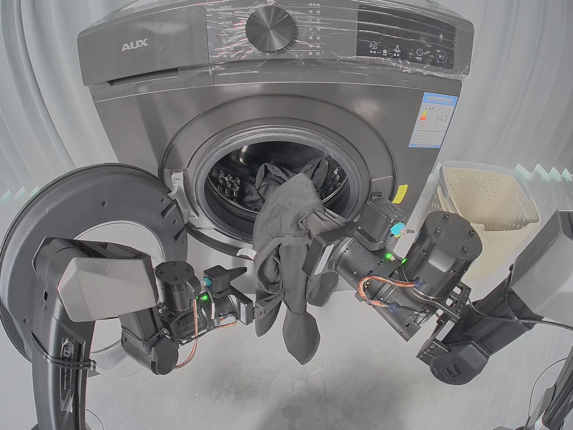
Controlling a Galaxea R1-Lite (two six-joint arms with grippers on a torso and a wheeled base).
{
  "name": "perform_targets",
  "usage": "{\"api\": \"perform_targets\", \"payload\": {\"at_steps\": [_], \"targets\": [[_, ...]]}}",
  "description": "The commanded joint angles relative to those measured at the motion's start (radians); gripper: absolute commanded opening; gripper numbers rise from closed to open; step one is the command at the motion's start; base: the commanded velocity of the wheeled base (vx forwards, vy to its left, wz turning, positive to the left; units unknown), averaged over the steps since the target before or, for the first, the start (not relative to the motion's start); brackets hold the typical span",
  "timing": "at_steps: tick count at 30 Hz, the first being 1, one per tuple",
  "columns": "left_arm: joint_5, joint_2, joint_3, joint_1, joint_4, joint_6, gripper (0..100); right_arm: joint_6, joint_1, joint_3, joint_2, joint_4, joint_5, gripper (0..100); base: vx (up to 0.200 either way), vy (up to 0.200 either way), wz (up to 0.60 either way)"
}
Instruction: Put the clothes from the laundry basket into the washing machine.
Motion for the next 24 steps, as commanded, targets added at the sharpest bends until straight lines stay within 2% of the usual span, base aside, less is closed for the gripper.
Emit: {"api": "perform_targets", "payload": {"at_steps": [1,3,4,19,24], "targets": [[0.0,-0.003,-0.004,0.007,-0.003,0.0,100,0.0,0.0,0.002,0.001,0.0,0.0,0,0.0,0.0,0.0],[0.0,-0.006,-0.007,0.009,-0.003,-0.003,100,0.0,0.0,0.002,0.003,-0.002,0.0,0,0.0,0.0,0.0],[0.0,-0.007,-0.008,0.009,-0.003,-0.003,0,0.0,0.001,0.003,0.004,-0.003,0.0,0,0.0,0.0,0.0],[-0.008,-0.017,-0.007,0.006,-0.004,-0.008,0,0.001,0.003,0.008,0.006,-0.002,0.0,0,0.0,0.0,0.0],[-0.012,-0.107,0.047,0.036,-0.004,-0.008,0,0.001,-0.034,0.086,0.003,0.001,0.011,0,0.0,0.0,0.0]]}}
